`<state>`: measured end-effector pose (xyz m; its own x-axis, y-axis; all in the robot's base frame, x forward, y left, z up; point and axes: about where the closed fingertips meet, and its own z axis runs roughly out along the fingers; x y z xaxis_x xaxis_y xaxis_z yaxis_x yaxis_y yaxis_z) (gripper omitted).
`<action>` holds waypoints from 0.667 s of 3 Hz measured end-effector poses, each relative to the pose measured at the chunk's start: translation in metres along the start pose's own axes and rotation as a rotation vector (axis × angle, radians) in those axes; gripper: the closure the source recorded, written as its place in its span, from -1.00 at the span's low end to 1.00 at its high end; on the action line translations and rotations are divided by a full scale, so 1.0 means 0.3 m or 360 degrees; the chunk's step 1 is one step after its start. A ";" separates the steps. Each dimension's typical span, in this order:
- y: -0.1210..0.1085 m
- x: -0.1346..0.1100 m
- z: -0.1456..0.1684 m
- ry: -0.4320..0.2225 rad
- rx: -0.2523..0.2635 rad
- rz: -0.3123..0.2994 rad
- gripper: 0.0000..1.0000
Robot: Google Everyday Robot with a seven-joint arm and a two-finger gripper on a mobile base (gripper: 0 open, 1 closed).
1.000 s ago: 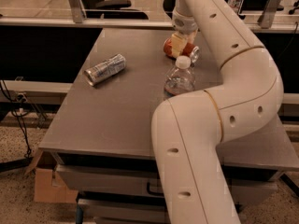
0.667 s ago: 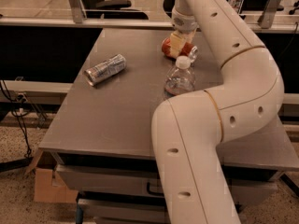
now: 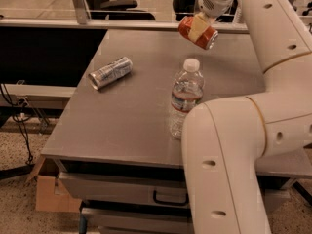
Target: Place coke can upright
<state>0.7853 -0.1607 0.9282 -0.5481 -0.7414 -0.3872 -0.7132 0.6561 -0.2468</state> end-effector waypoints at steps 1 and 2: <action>-0.083 0.021 -0.085 -0.0234 0.0039 0.0048 1.00; -0.152 0.047 -0.163 -0.0445 0.0067 0.0085 1.00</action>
Offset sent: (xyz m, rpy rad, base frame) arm -0.0595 -0.0610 0.0470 0.3115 -0.3428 0.0055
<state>0.7887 -0.2079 0.9773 -0.4385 -0.6419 -0.6290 -0.6645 0.7028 -0.2540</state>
